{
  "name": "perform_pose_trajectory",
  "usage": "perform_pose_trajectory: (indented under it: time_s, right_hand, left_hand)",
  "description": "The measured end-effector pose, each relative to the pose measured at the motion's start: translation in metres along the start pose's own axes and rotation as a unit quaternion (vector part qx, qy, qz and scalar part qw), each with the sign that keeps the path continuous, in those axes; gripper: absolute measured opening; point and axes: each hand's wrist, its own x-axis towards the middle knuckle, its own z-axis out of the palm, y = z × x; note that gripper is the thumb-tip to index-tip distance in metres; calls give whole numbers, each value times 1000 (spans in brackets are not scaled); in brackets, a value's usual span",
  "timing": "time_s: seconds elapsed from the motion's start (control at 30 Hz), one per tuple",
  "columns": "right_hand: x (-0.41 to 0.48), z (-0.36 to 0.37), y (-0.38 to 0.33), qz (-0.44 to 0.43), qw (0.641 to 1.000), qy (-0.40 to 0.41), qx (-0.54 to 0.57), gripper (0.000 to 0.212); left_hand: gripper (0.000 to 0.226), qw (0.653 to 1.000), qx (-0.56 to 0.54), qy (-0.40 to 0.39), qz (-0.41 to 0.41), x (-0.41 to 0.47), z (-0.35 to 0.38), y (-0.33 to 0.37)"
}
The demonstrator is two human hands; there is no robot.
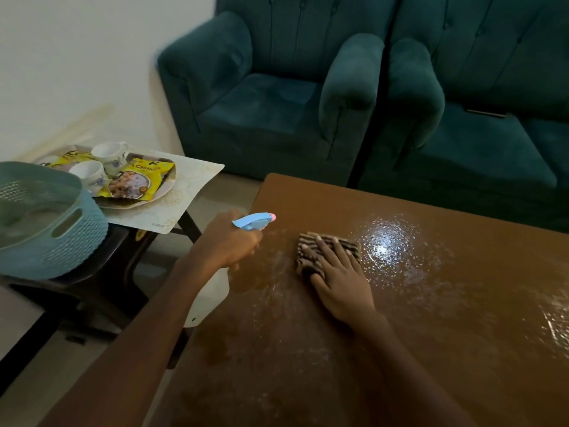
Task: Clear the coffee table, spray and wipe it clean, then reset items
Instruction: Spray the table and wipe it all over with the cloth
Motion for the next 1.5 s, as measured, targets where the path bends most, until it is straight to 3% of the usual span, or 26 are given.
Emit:
perform_pose_trajectory:
  time_s: [0.1,0.23,0.4,0.53,0.63,0.83,0.9,1.0,1.13,1.4,1.5]
  right_hand:
    - [-28,1,14,73,997,20,17,69]
    - [-21,0,21,167,985,34,27,54]
    - [28,-2,3,198,979,45,33,55]
    - [82,2,-42,134,990,21,27,55]
    - [101,15,-93,28,999,2,15,54]
    - [40,20,-102,-175,983,-48,26,61]
    - [31,16,-82,-165,984,-57,39,60]
    - [56,10,-65,-75,997,-25,21,59]
    - [118,15,-89,24,1000,-3,17,54]
    - [93,20,-123,-211,975,-35,53,57]
    - [113,17,-111,-173,984,-8,36,57]
  left_hand:
    - [24,1000,7,-20,1,4,-2,-10]
    - [28,999,39,-31,5,8,-13,-32]
    - [22,998,43,-38,13,3,-34,-54]
    - [15,1000,4,-10,13,-8,-50,-68]
    - [16,1000,-19,14,3,-14,-61,-78]
    - [14,999,-39,26,-26,-11,-69,-96]
    - [16,998,-36,25,-34,-9,-69,-102]
    - [16,998,-40,24,-33,-9,-69,-105]
    - [20,998,-46,21,-36,-10,-70,-107]
    - [18,998,-57,26,-30,-13,-75,-108]
    - [17,997,-65,24,-19,-13,-80,-114]
